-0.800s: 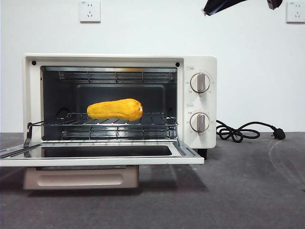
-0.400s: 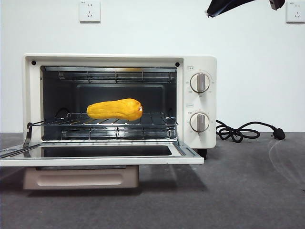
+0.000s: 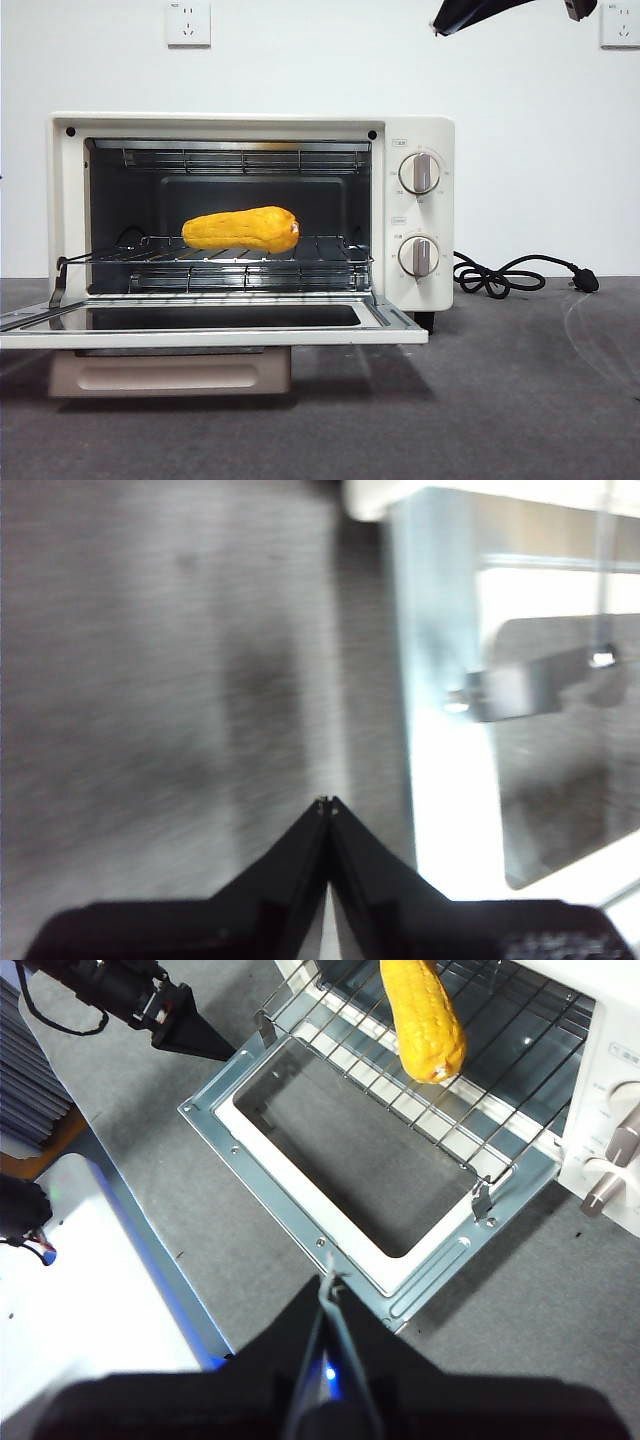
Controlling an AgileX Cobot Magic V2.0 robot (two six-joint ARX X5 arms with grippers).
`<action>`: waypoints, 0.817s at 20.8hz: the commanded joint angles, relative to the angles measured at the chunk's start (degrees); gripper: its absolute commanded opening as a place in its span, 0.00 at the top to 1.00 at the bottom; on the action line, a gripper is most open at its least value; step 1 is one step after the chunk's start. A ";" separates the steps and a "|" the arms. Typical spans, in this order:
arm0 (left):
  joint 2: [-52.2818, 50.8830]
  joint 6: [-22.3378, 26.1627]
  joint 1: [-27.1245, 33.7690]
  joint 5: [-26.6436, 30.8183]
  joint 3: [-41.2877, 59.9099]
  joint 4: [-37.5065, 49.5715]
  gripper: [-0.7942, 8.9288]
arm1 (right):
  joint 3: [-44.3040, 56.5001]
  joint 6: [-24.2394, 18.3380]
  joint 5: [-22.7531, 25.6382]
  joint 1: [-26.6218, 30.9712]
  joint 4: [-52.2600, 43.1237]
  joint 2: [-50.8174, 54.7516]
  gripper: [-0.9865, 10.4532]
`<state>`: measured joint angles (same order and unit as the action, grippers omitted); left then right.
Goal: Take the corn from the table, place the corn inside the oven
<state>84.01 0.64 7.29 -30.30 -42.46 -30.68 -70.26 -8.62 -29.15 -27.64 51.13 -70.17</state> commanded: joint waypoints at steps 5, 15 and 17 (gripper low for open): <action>1.25 -0.39 -2.01 -1.25 0.35 0.79 0.93 | 0.33 -0.52 -0.22 0.02 -0.26 -0.20 0.92; 1.27 1.11 -2.84 -3.54 0.35 -4.48 0.93 | 0.33 -0.50 -0.22 0.00 -0.15 -0.17 0.92; 1.27 1.77 -2.84 -4.87 0.35 -5.75 0.93 | 0.33 -0.50 -0.24 0.00 -0.15 -0.20 0.92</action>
<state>84.75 0.89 4.82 -32.75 -42.46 -35.68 -70.26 -8.62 -29.15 -27.64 51.16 -70.17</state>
